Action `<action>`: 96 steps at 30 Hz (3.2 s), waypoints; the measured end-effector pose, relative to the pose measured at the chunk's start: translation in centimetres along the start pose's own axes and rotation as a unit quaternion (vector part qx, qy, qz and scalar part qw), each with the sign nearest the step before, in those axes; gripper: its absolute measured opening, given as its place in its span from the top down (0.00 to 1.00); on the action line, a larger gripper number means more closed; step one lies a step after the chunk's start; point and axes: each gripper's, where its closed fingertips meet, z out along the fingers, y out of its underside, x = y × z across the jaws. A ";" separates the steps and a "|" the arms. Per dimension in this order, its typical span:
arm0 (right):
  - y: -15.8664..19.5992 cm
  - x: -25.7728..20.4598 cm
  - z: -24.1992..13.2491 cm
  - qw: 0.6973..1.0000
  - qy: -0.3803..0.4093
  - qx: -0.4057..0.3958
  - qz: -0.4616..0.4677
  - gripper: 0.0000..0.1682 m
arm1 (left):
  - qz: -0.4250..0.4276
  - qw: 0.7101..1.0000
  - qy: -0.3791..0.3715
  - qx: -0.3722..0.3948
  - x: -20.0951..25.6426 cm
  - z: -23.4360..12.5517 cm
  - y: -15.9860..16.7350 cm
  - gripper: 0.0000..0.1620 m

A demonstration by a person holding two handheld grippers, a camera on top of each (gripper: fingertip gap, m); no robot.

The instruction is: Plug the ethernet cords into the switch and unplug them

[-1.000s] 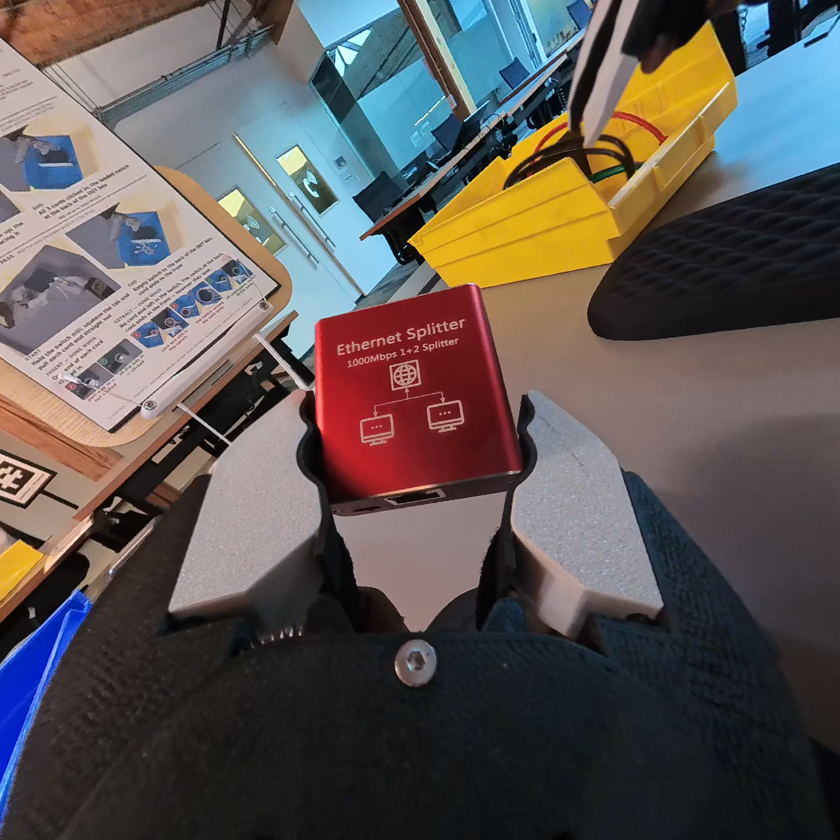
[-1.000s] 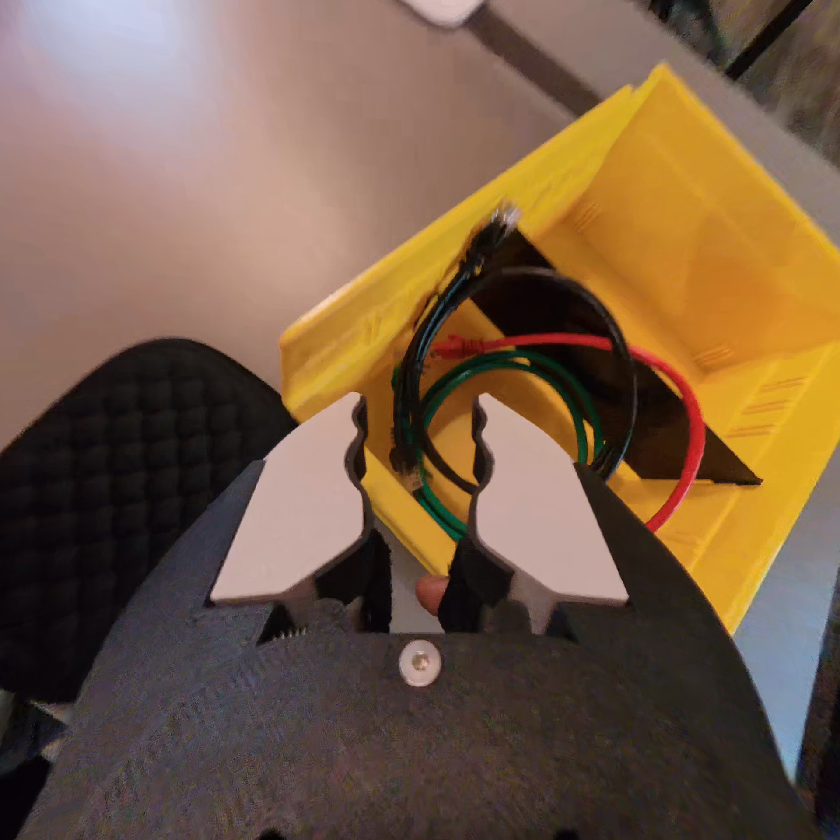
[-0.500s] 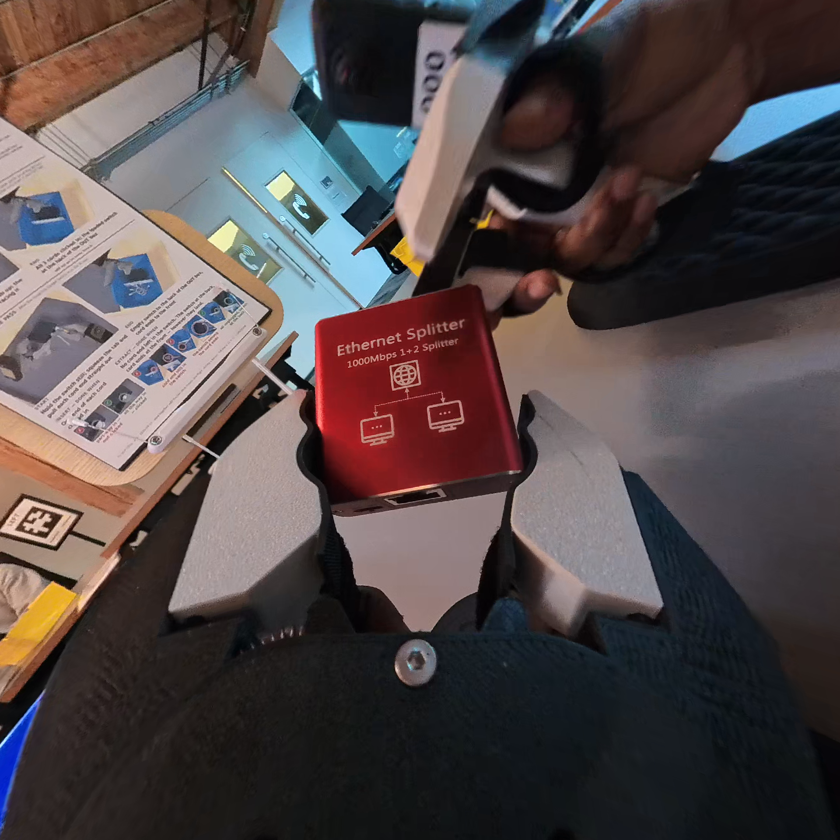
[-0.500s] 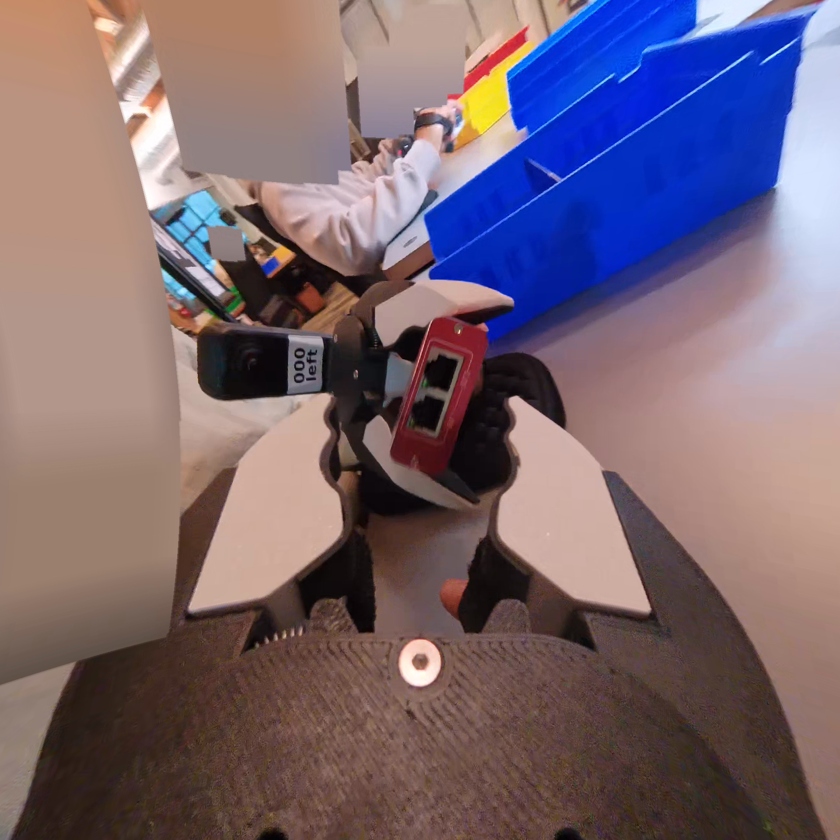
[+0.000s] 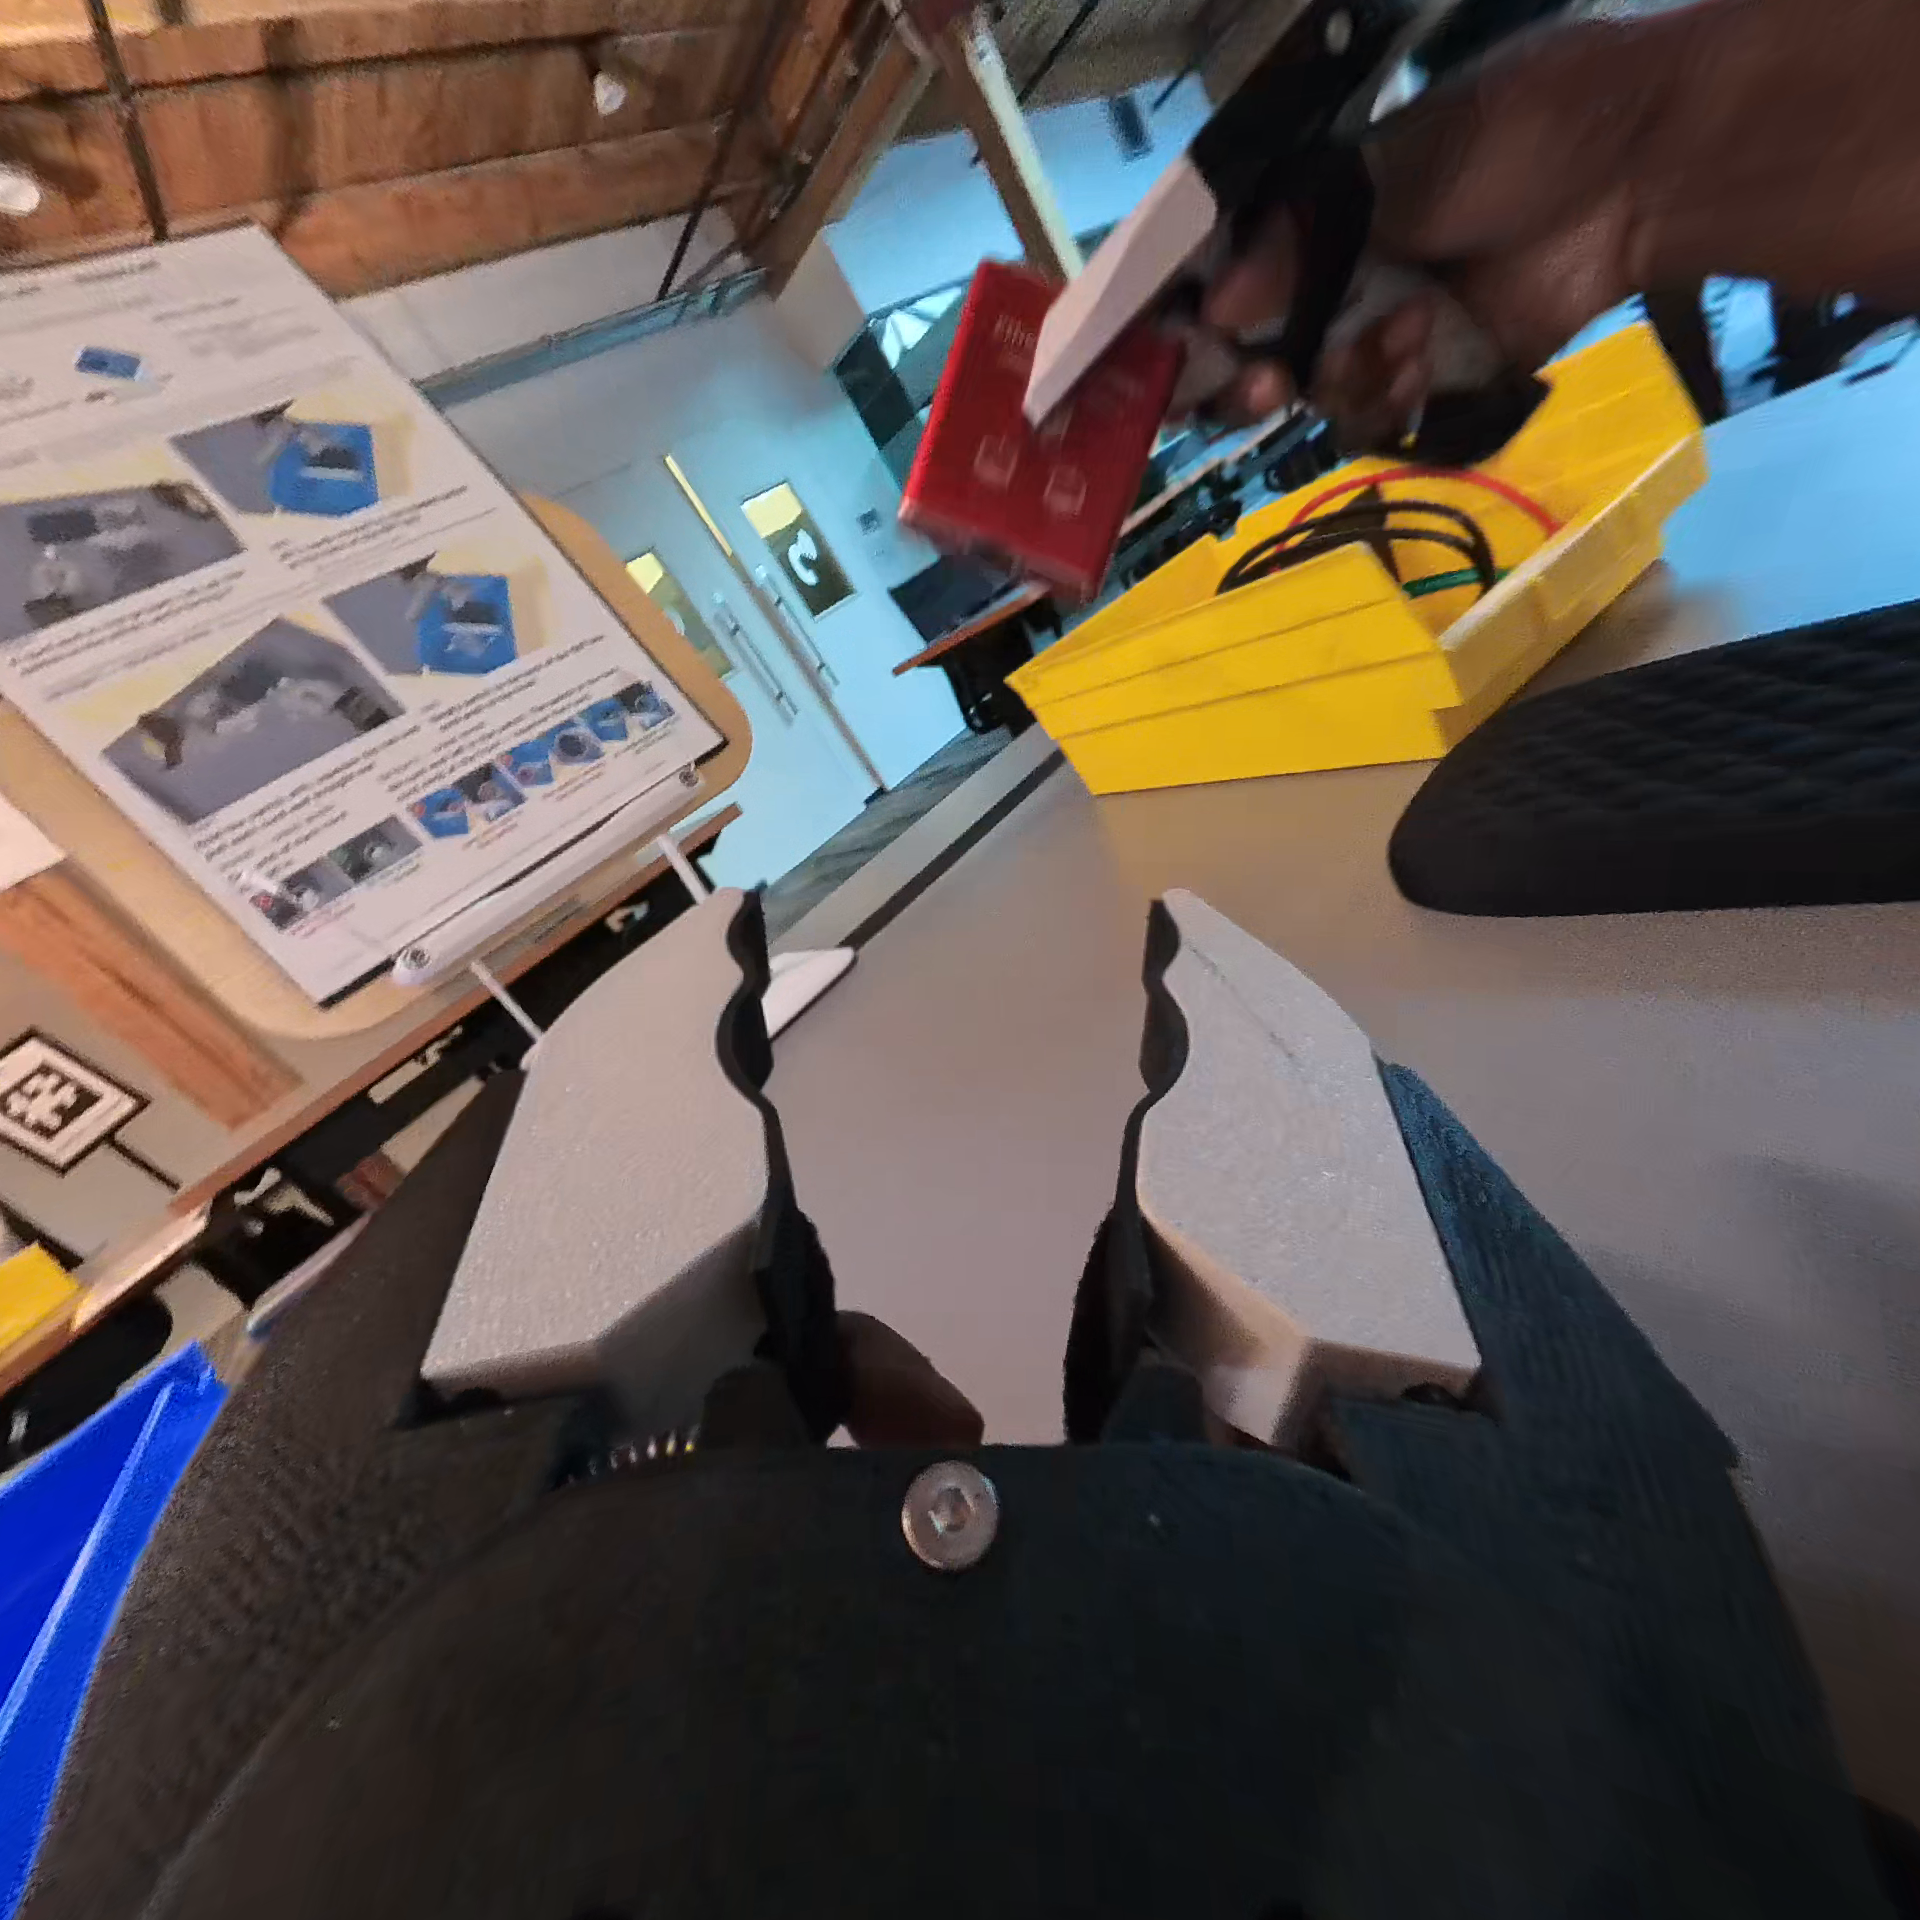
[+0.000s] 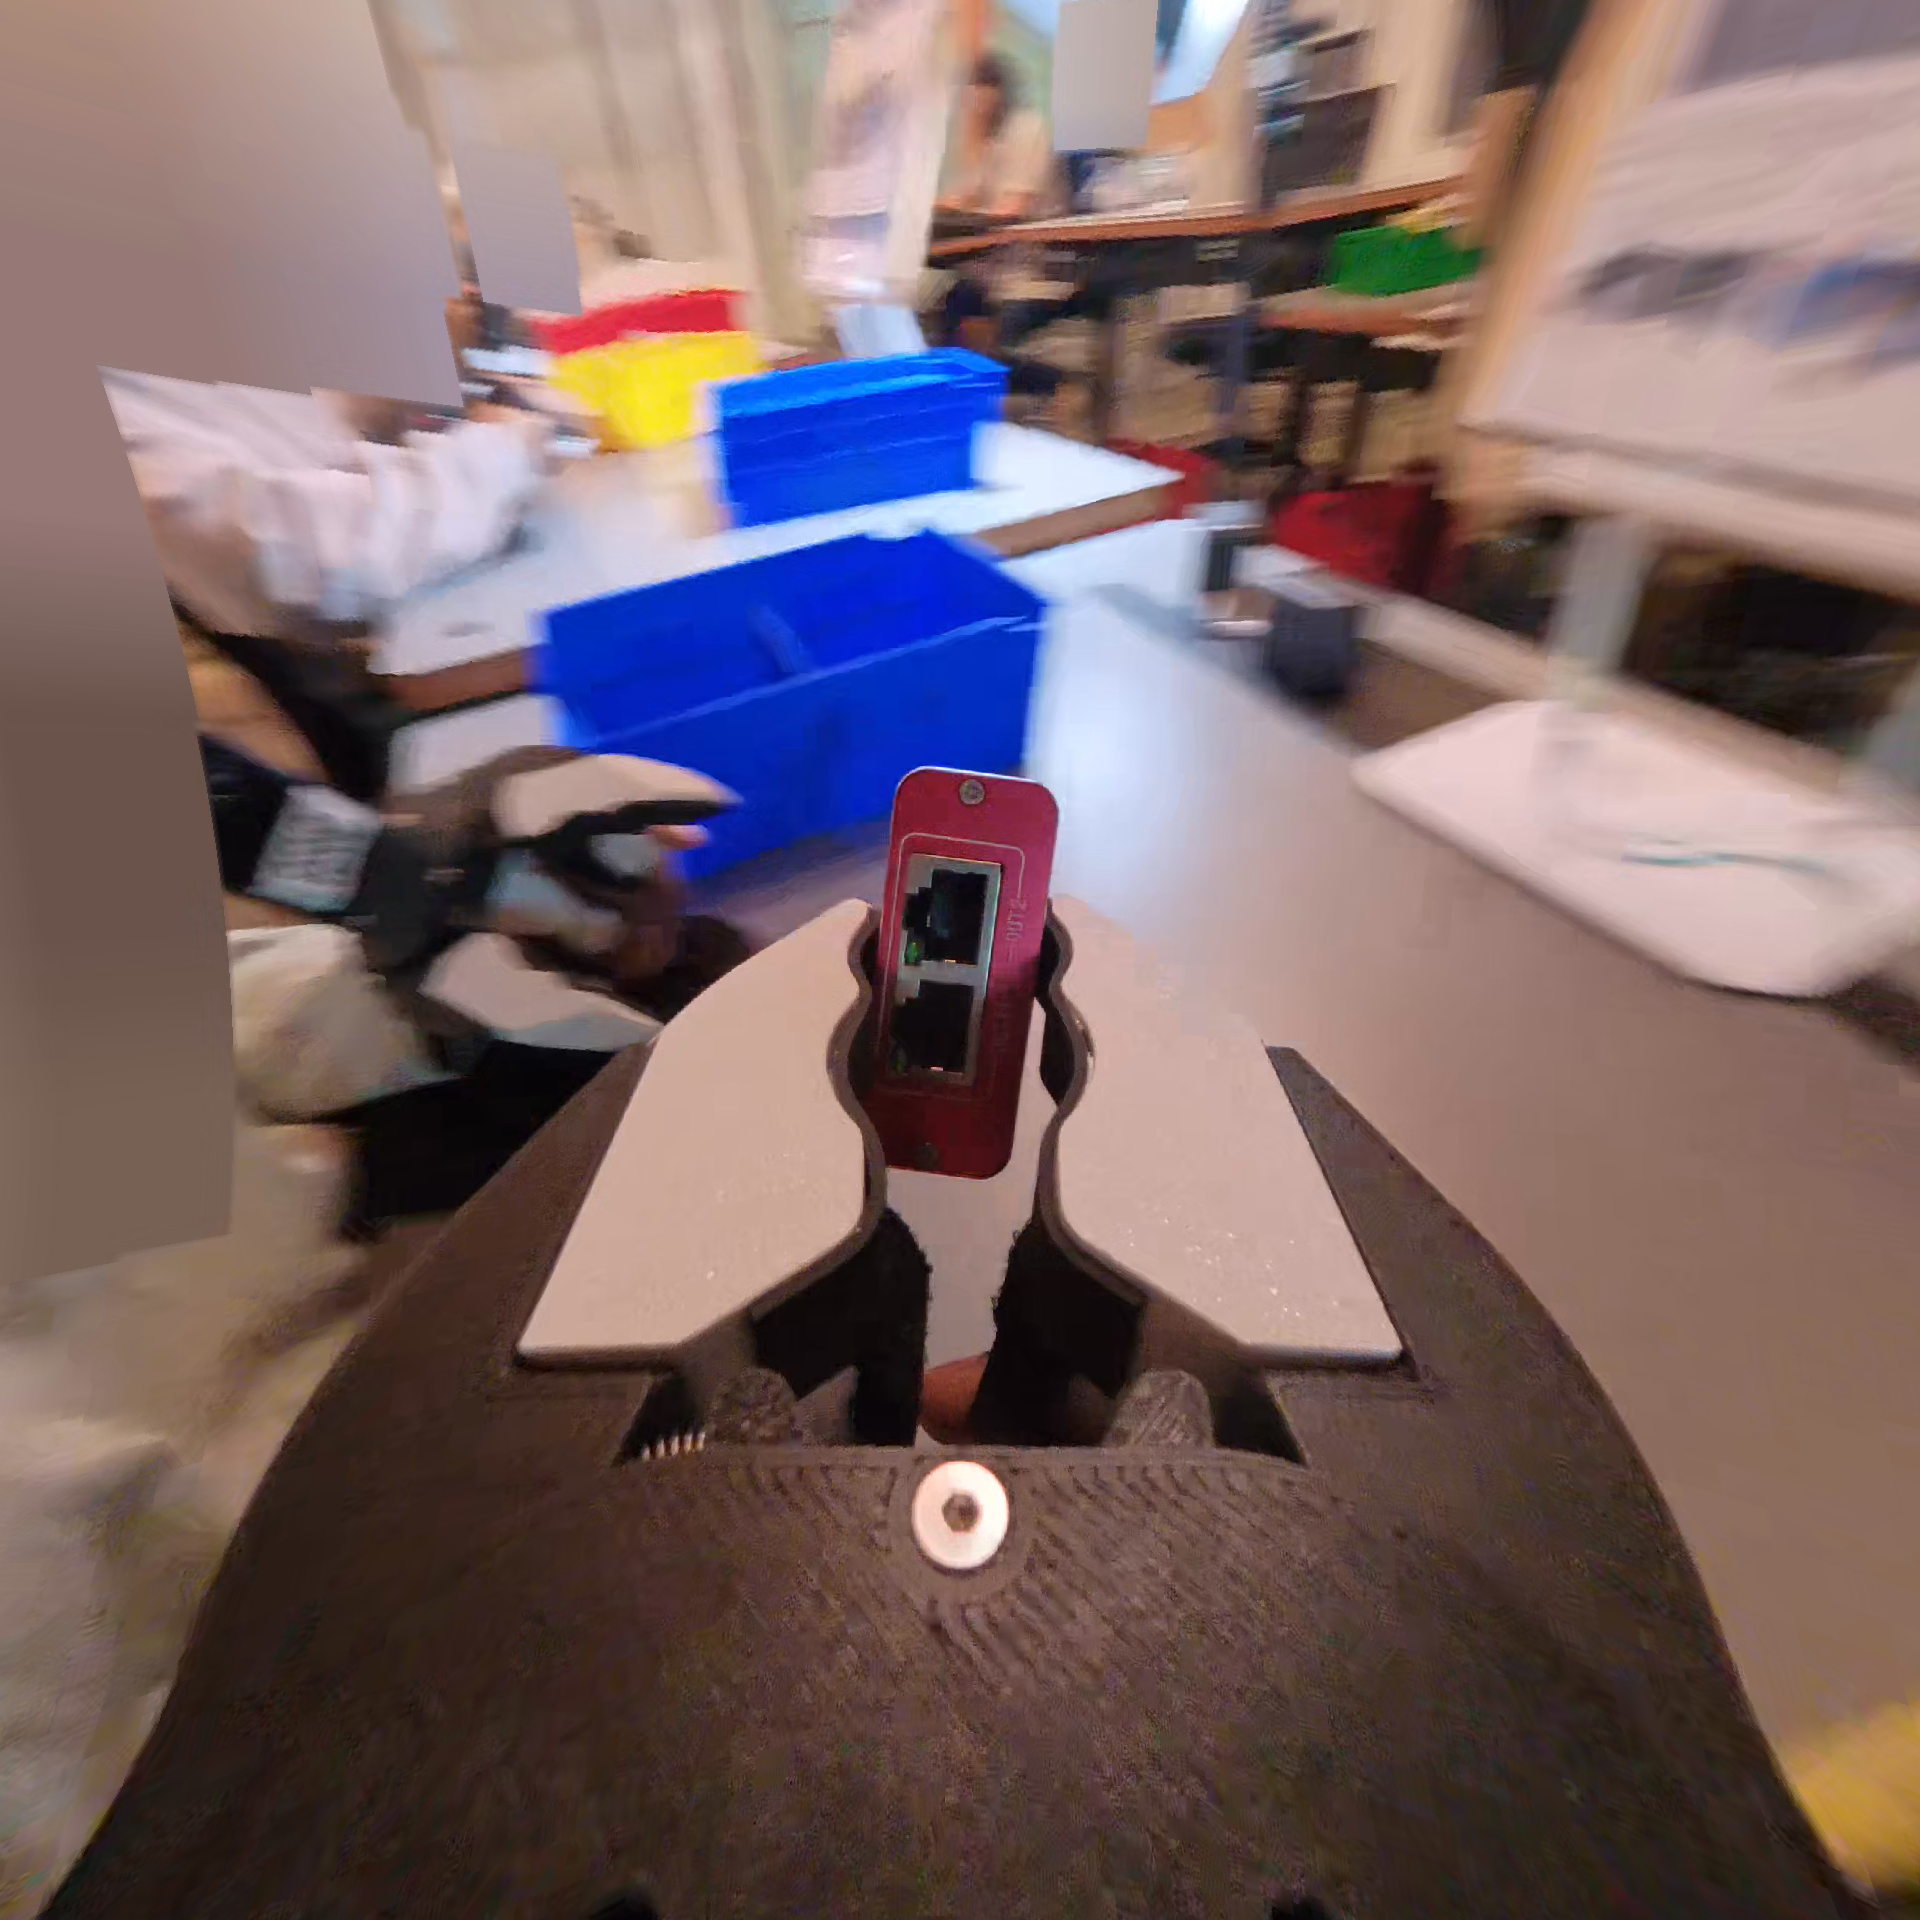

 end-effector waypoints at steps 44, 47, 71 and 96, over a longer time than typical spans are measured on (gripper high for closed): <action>9.9 10.2 -9.4 0.941 0.277 -0.190 0.030 0.39 | -0.114 0.939 -0.154 -0.284 -13.8 -11.5 3.6 0.43; 12.2 9.1 -9.6 0.928 0.308 -0.205 0.028 0.52 | -0.161 0.914 -0.111 -0.356 -11.8 -12.8 7.7 0.48; 13.3 8.9 -1.3 0.918 0.278 -0.274 -0.064 0.82 | -0.178 0.929 -0.102 -0.307 -10.6 -3.7 10.3 0.71; 9.3 0.3 12.6 0.961 0.133 -0.199 -0.141 0.69 | -0.180 0.956 -0.106 -0.208 -10.2 0.5 5.8 0.62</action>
